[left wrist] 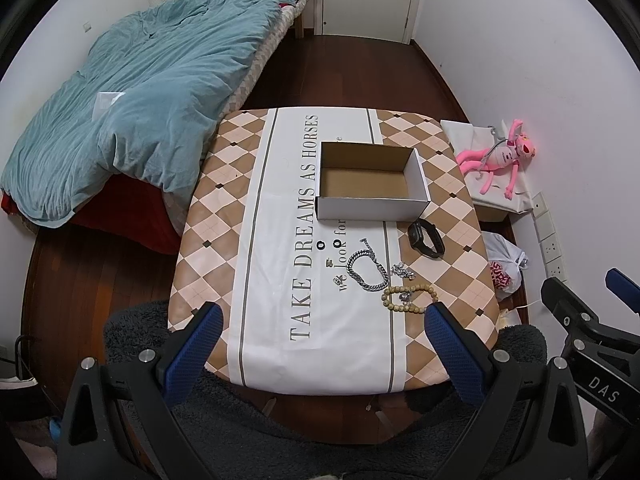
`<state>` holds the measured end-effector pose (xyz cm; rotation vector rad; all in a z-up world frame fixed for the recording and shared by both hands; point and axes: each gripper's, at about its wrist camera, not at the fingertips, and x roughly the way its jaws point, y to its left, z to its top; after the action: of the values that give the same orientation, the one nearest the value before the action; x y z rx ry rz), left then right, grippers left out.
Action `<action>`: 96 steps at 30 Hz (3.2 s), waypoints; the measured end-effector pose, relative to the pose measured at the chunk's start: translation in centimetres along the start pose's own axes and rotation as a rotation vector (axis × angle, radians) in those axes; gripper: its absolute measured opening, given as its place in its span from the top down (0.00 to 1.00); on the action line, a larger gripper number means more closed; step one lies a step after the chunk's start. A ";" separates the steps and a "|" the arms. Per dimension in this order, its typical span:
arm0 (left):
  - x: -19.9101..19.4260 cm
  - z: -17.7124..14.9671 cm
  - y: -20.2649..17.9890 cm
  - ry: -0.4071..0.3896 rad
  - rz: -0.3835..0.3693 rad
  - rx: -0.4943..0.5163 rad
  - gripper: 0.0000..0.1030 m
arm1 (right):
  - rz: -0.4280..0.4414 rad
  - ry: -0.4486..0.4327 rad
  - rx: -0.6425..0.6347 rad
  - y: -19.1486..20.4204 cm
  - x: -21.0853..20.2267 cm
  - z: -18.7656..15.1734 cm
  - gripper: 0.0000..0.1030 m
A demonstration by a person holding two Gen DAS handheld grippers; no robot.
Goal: Organize jewelry
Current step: 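Reach the right gripper to the wooden bead bracelet and grasp it, then grasp the silver chain bracelet with the left gripper while the right holds the beads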
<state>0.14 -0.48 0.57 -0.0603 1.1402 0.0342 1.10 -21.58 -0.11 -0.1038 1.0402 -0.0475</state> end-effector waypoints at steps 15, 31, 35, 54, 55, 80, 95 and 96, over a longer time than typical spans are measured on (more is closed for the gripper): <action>-0.6 0.7 -0.6 -0.003 -0.004 0.001 0.00 | 0.001 -0.003 0.001 0.0 -0.4 0.1 0.00; 2.0 1.7 -0.1 -0.023 0.028 -0.001 0.00 | 0.006 0.010 0.035 -0.4 1.4 0.9 0.00; 6.0 2.1 0.5 0.010 0.077 -0.004 0.00 | -0.010 0.059 0.051 -0.4 5.3 0.7 0.00; 19.7 -0.4 -0.1 0.244 0.127 0.045 0.00 | 0.118 0.382 0.097 1.4 26.0 -5.6 0.33; 19.9 -0.5 0.0 0.251 0.124 0.040 0.00 | 0.119 0.388 0.091 1.7 26.5 -5.9 0.36; 25.4 0.6 -3.7 0.328 -0.086 -0.083 0.29 | 0.074 0.305 0.160 -2.2 27.8 -4.1 0.91; 27.6 2.7 -6.9 0.253 -0.010 0.065 0.95 | 0.070 0.306 0.163 -2.0 29.0 -4.0 0.91; 27.7 2.8 -6.8 0.248 -0.018 0.062 0.95 | 0.073 0.306 0.164 -1.9 29.1 -4.0 0.91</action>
<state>14.61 -7.20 -23.20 -0.0197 1.3873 -0.0260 12.32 -26.32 -26.86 0.0941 1.3402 -0.0843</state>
